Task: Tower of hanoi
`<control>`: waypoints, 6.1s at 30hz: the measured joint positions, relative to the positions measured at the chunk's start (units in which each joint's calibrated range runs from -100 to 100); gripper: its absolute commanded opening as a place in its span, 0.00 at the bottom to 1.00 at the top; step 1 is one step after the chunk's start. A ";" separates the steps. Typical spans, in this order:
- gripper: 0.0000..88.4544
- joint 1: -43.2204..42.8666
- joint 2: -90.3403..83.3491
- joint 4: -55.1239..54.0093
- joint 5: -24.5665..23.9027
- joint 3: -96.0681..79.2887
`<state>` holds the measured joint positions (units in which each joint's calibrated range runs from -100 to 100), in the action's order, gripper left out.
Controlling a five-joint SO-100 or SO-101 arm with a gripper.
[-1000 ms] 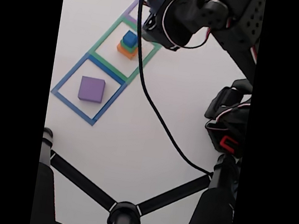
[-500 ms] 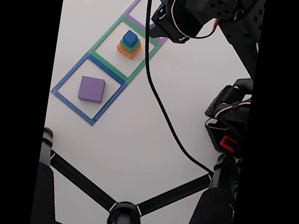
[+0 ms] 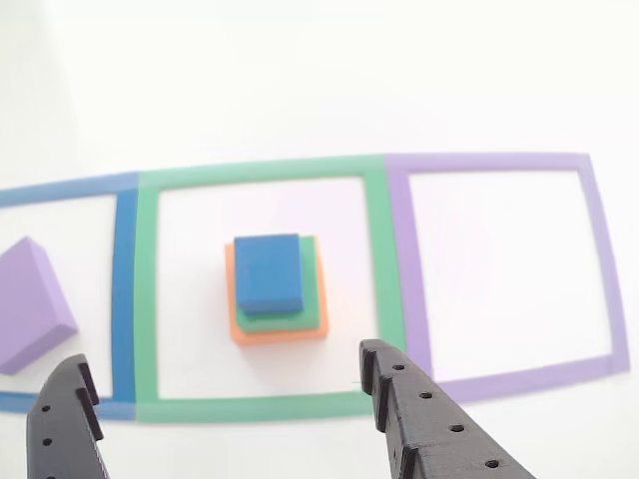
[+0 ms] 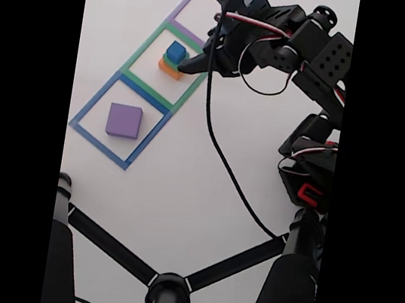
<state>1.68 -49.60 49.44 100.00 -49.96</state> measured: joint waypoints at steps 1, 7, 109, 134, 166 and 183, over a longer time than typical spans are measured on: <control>0.38 0.00 -0.76 -2.97 0.00 -3.05; 0.39 1.23 -2.28 -20.39 0.00 -16.71; 0.04 -4.09 32.08 -71.19 0.00 -23.06; 0.02 -9.17 20.68 39.00 0.00 52.13; 0.01 -21.69 7.85 6.66 0.00 8.62; 0.01 -24.97 19.84 -57.14 -0.39 -26.37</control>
<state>-23.29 -29.76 -7.70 99.61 -76.33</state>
